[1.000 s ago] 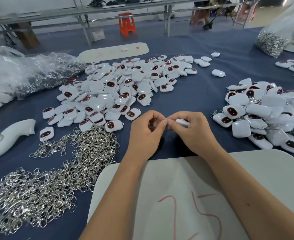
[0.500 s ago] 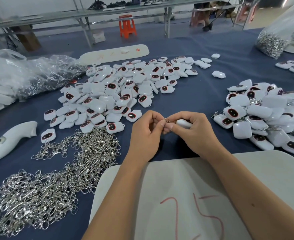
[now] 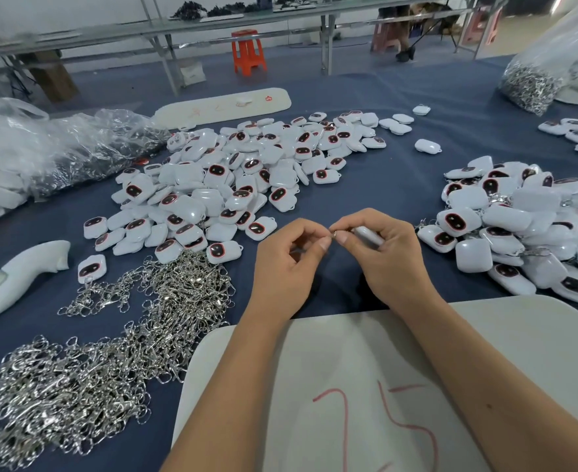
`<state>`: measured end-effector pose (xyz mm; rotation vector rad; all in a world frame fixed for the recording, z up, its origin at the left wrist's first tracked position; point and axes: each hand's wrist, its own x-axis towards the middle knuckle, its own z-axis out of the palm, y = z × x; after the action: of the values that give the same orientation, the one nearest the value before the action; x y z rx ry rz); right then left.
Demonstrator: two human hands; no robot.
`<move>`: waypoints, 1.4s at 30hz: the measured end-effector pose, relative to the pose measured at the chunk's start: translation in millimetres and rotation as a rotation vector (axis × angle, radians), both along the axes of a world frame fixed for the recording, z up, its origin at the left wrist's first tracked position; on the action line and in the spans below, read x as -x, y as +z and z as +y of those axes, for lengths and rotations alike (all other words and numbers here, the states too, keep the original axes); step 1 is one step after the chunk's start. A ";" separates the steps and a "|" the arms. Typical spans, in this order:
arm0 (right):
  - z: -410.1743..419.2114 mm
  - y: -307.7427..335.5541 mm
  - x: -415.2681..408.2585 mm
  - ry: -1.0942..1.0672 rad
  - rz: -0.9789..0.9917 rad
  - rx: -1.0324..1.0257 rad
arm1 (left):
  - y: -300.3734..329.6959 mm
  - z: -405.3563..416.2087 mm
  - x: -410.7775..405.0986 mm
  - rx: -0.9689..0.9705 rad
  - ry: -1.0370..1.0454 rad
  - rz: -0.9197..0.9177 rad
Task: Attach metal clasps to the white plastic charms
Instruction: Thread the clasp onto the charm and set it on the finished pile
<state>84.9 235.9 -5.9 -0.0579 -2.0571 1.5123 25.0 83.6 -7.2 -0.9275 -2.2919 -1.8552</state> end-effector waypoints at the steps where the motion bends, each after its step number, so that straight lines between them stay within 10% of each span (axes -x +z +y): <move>1: -0.7 0.2 -0.3 -0.012 0.014 -0.029 | -0.3 0.0 0.4 0.001 0.005 -0.003; 16: -7.6 4.0 -4.6 -0.156 0.086 -0.394 | -0.8 -0.6 0.2 0.020 -0.004 -0.044; 42: -6.4 3.5 -4.0 -0.086 0.037 -0.291 | 2.0 -3.7 3.6 -0.036 -0.046 -0.141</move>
<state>88.8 229.5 -2.4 -0.0047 -2.1933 1.1431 21.5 79.9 -5.1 -0.8787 -2.3247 -2.0349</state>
